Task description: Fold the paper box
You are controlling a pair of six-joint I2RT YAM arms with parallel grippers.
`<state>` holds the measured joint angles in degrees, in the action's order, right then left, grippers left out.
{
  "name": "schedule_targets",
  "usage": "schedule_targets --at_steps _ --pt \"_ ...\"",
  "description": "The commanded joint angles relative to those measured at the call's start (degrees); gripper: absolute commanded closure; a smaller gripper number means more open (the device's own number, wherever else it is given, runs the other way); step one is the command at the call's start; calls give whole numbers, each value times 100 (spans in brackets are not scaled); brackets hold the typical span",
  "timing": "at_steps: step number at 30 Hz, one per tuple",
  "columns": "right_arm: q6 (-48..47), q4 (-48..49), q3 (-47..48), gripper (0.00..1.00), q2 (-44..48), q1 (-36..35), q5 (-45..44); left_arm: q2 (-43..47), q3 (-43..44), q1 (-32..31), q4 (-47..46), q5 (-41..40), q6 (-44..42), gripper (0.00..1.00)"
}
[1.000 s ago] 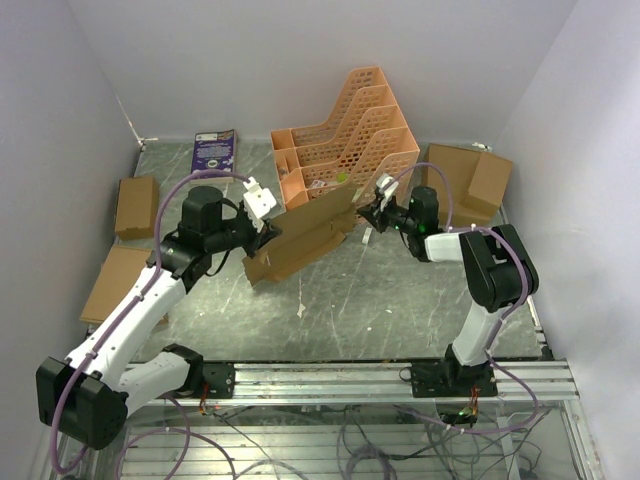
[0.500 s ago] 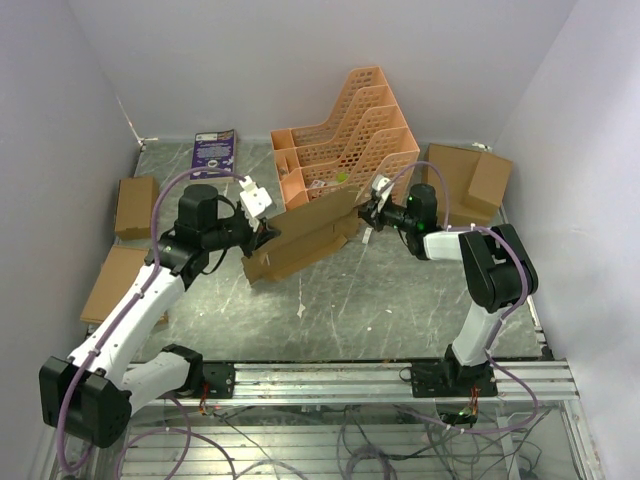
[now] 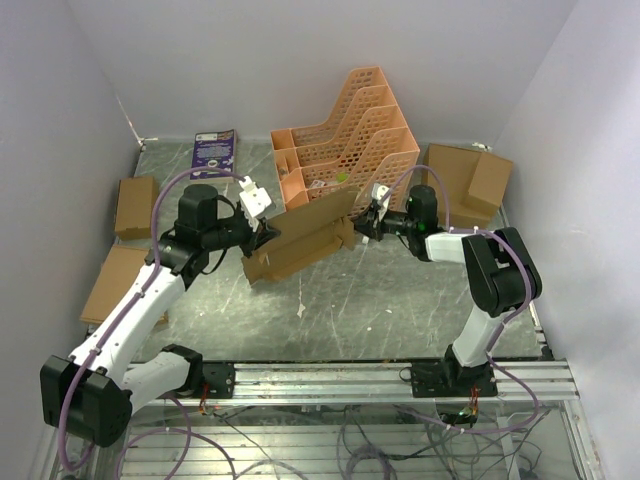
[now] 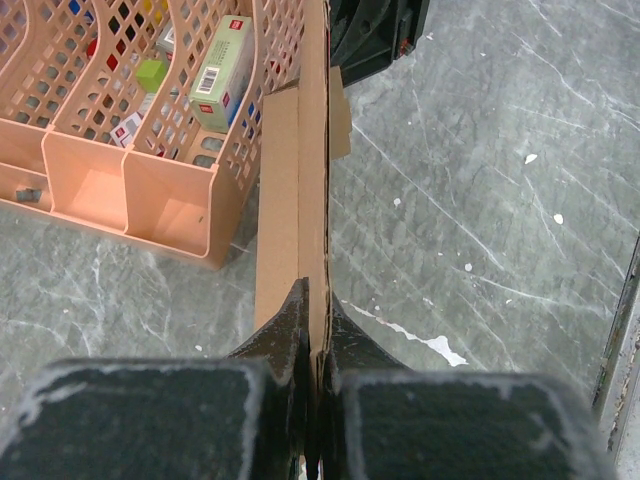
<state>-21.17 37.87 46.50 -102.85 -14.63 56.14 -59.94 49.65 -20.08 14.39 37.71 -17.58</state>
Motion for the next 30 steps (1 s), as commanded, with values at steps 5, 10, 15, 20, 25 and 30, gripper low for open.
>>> schedule_targets --at_steps 5,10,15,20,25,30 --pt "240 -134 26 78 28 -41 323 80 -198 30 91 105 36 93" --pt "212 -239 29 73 30 -62 484 46 -184 30 98 134 27 93" --pt "132 -388 58 71 -3 -91 575 59 -199 30 84 161 40 93" --pt "63 -499 90 66 -23 -174 683 46 -206 30 72 198 36 93" --pt "225 -426 145 65 -114 -251 581 30 -210 30 74 229 42 93" --pt "449 -279 140 65 -132 -259 494 31 -228 30 64 241 58 93"
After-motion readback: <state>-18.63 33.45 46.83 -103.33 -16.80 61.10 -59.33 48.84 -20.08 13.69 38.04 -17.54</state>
